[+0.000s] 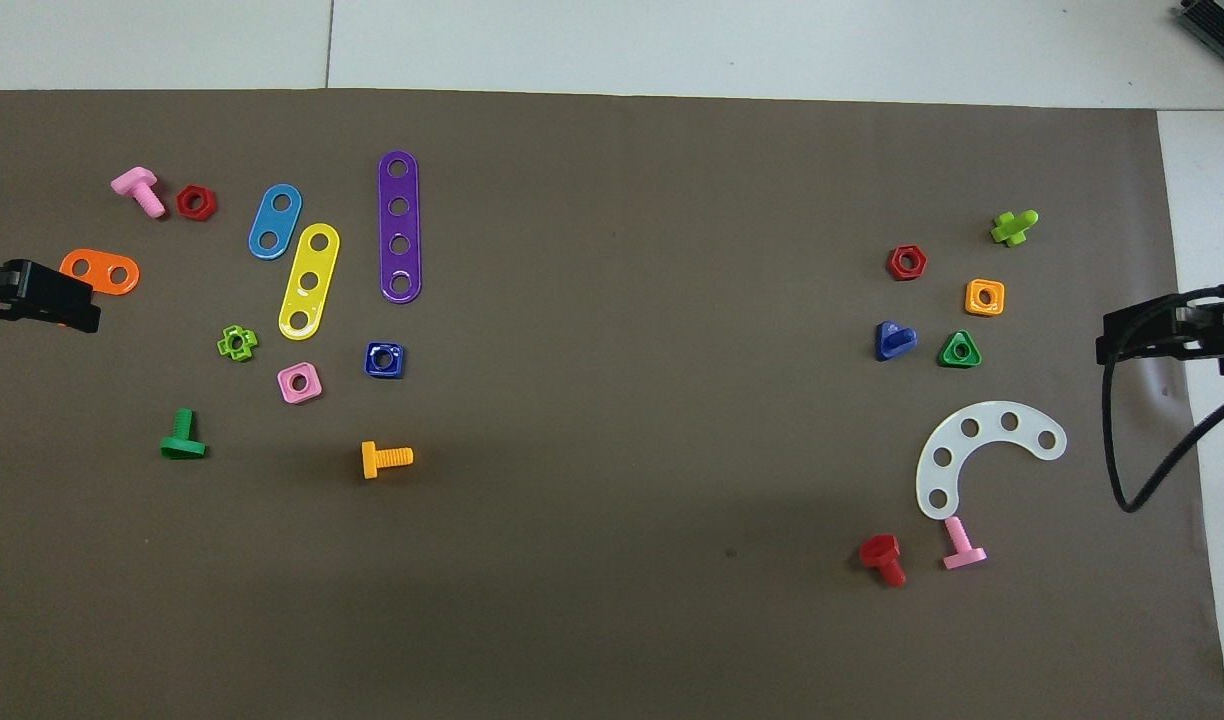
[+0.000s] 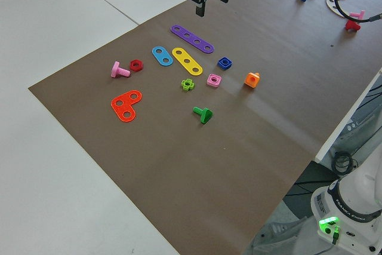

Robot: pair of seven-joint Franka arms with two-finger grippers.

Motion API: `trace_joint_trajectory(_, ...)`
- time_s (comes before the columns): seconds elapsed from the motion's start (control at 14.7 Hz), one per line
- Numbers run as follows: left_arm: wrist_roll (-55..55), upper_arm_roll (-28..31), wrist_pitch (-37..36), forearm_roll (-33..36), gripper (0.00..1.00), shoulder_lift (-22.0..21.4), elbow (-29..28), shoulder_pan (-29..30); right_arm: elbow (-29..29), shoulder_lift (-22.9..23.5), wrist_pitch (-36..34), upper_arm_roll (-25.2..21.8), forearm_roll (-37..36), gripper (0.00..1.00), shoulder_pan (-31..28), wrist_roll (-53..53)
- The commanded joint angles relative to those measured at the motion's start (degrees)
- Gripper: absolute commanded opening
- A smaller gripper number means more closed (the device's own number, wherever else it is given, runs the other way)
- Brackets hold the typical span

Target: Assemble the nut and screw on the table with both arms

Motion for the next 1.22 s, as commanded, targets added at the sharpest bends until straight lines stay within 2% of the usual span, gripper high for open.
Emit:
trace_joint_trajectory(0.0,0.18,0.06,0.10,1.06,1.00,-1.58,-1.70,0.09,-1.75,-1.52,0.34,0.08,1.36,1.00,-0.27,-1.18)
trace_joint_trajectory(0.34,0.18,0.06,0.19,1.06,1.00,-1.58,-1.70,0.09,-1.84,-1.61,0.43,0.08,1.36,1.00,-0.18,-0.39)
trace_joint_trajectory(0.54,0.18,0.06,0.10,0.98,1.00,-1.58,-1.70,0.09,-4.11,-1.52,3.41,0.34,1.36,1.00,0.17,-2.06)
trace_joint_trajectory(0.75,0.18,0.06,0.10,1.06,1.00,-1.58,-1.70,0.09,-11.12,-1.60,13.49,0.69,1.45,1.00,2.18,-2.06)
trace_joint_trajectory(0.82,0.18,0.06,0.10,1.06,1.00,-1.58,-1.70,0.09,-12.46,-0.74,15.96,0.69,1.45,1.00,2.63,-2.15)
trace_joint_trajectory(1.16,0.18,0.06,0.19,1.06,1.00,-1.58,-1.70,0.09,-14.66,9.89,29.06,0.69,3.20,1.00,2.63,-8.37)
